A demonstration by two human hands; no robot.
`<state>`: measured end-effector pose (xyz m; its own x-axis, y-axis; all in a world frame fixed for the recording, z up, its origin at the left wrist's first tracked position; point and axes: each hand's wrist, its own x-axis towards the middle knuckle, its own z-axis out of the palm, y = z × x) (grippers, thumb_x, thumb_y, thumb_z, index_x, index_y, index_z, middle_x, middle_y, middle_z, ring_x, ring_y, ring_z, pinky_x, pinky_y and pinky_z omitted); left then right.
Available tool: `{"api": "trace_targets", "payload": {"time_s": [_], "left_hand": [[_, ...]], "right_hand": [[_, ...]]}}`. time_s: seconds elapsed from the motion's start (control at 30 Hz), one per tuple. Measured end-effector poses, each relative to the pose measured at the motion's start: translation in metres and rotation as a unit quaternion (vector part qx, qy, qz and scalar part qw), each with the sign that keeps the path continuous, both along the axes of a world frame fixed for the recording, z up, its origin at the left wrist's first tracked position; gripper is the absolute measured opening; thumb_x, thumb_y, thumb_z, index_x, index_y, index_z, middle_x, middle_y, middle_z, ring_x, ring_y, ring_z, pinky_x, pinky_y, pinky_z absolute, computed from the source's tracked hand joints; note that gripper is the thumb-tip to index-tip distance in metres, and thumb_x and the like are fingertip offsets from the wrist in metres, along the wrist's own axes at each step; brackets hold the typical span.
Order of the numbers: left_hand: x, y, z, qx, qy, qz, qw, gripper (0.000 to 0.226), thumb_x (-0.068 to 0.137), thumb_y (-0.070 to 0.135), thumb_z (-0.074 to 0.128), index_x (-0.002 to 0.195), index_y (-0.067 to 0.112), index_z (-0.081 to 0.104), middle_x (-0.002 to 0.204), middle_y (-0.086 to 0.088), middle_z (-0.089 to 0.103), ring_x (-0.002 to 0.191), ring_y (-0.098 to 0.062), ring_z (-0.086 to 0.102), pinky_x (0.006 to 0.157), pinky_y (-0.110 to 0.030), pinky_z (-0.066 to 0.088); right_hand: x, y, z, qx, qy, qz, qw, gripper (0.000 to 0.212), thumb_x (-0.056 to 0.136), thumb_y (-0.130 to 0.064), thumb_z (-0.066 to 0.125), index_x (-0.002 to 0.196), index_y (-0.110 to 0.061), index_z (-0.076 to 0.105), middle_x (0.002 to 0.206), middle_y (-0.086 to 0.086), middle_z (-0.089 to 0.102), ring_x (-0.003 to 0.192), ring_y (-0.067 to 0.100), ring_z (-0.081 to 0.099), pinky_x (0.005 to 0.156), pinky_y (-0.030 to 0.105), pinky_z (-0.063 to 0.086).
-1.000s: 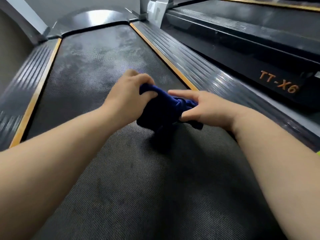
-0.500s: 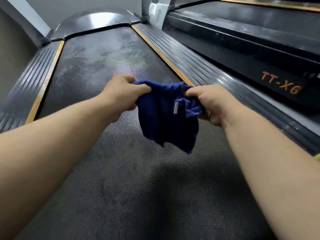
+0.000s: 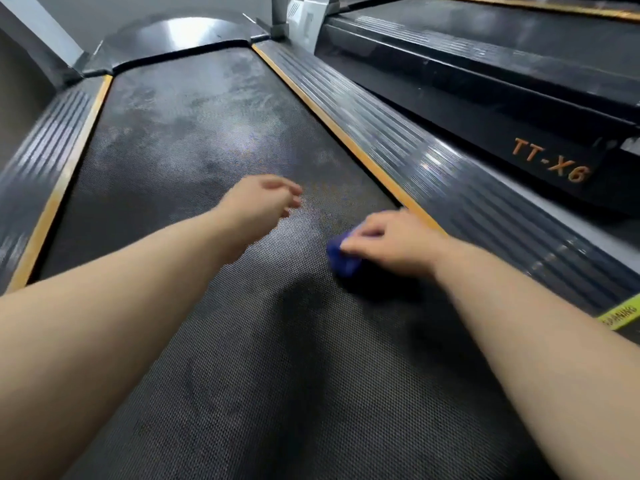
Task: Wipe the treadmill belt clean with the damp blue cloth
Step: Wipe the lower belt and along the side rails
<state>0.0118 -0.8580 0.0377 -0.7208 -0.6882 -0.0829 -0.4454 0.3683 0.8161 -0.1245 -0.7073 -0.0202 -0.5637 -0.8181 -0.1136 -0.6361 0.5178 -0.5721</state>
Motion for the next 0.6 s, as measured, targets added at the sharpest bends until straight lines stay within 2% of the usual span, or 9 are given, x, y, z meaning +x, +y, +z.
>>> {"api": "trace_targets", "payload": {"time_s": [0.03, 0.07, 0.1, 0.17, 0.23, 0.3, 0.37, 0.43, 0.6], "left_hand": [[0.003, -0.004, -0.015, -0.088, -0.073, -0.022, 0.993, 0.028, 0.091, 0.021, 0.049, 0.114, 0.029, 0.064, 0.116, 0.0, 0.067, 0.107, -0.02, 0.062, 0.096, -0.035, 0.046], [0.006, -0.008, -0.029, -0.156, -0.153, -0.054, 0.974, 0.035, 0.093, 0.028, 0.05, 0.128, 0.032, 0.055, 0.132, -0.002, 0.058, 0.121, -0.021, 0.053, 0.103, -0.032, 0.04], [0.01, -0.011, -0.043, -0.19, -0.219, -0.085, 0.954, 0.045, 0.095, 0.036, 0.048, 0.139, 0.033, 0.042, 0.146, -0.004, 0.043, 0.133, -0.021, 0.04, 0.11, -0.032, 0.031], [0.015, -0.017, -0.067, -0.209, -0.305, -0.127, 0.92, 0.058, 0.096, 0.049, 0.04, 0.149, 0.037, 0.019, 0.158, -0.005, 0.014, 0.145, -0.026, 0.013, 0.117, -0.045, 0.015], [0.018, -0.022, -0.083, -0.249, -0.36, -0.15, 0.886, 0.061, 0.096, 0.055, 0.031, 0.149, 0.04, 0.006, 0.16, -0.002, -0.001, 0.146, -0.031, 0.001, 0.114, -0.058, 0.013], [0.02, -0.027, -0.087, -0.273, -0.372, -0.161, 0.873, 0.061, 0.095, 0.058, 0.025, 0.149, 0.041, 0.001, 0.16, -0.001, -0.005, 0.145, -0.033, -0.001, 0.113, -0.06, 0.015], [0.021, -0.028, -0.088, -0.276, -0.371, -0.169, 0.87, 0.061, 0.095, 0.059, 0.022, 0.149, 0.041, -0.001, 0.16, -0.001, -0.005, 0.145, -0.034, -0.001, 0.113, -0.06, 0.016], [0.021, -0.029, -0.089, -0.28, -0.371, -0.174, 0.868, 0.062, 0.094, 0.06, 0.021, 0.149, 0.04, -0.002, 0.16, -0.001, -0.006, 0.145, -0.034, -0.001, 0.112, -0.06, 0.017], [0.021, -0.03, -0.086, -0.284, -0.373, -0.184, 0.864, 0.062, 0.095, 0.059, 0.022, 0.149, 0.039, -0.001, 0.16, -0.001, -0.006, 0.145, -0.035, 0.0, 0.112, -0.059, 0.019]], "right_hand": [[0.005, 0.003, -0.016, 0.069, 0.031, 0.036, 0.996, 0.04, 0.073, -0.07, 0.054, 0.107, -0.05, 0.059, 0.145, -0.01, 0.043, 0.138, 0.029, 0.033, 0.114, 0.043, 0.025], [0.012, 0.004, -0.029, 0.067, 0.059, 0.043, 0.995, 0.044, 0.077, -0.068, 0.053, 0.115, -0.046, 0.056, 0.15, -0.007, 0.035, 0.14, 0.028, 0.028, 0.115, 0.042, 0.021], [0.022, 0.004, -0.034, 0.014, 0.087, 0.037, 0.995, 0.041, 0.081, -0.062, 0.052, 0.115, -0.039, 0.057, 0.148, -0.006, 0.039, 0.138, 0.024, 0.032, 0.114, 0.039, 0.023], [0.037, 0.0, -0.036, -0.066, 0.153, 0.054, 0.985, 0.031, 0.088, -0.049, 0.052, 0.108, -0.029, 0.062, 0.133, -0.006, 0.054, 0.128, 0.019, 0.044, 0.11, 0.035, 0.03], [0.041, -0.005, -0.039, -0.063, 0.224, 0.097, 0.968, 0.027, 0.09, -0.041, 0.051, 0.108, -0.027, 0.066, 0.125, -0.008, 0.06, 0.125, 0.021, 0.047, 0.108, 0.036, 0.032], [0.028, -0.011, -0.036, -0.009, 0.282, 0.052, 0.958, 0.028, 0.092, -0.037, 0.048, 0.113, -0.032, 0.065, 0.127, -0.009, 0.059, 0.131, 0.023, 0.039, 0.105, 0.037, 0.033], [0.011, -0.018, -0.029, 0.073, 0.288, -0.064, 0.953, 0.029, 0.095, -0.034, 0.043, 0.116, -0.033, 0.063, 0.128, -0.008, 0.055, 0.133, 0.023, 0.031, 0.1, 0.038, 0.03], [0.008, -0.025, -0.027, 0.102, 0.284, -0.119, 0.946, 0.032, 0.094, -0.036, 0.041, 0.114, -0.025, 0.064, 0.123, -0.002, 0.054, 0.124, 0.025, 0.038, 0.095, 0.038, 0.034], [0.044, -0.004, -0.038, 0.031, 0.291, -0.024, 0.956, 0.042, 0.092, -0.054, 0.039, 0.117, -0.028, 0.06, 0.125, -0.006, 0.052, 0.118, 0.023, 0.042, 0.09, 0.035, 0.038]]}}
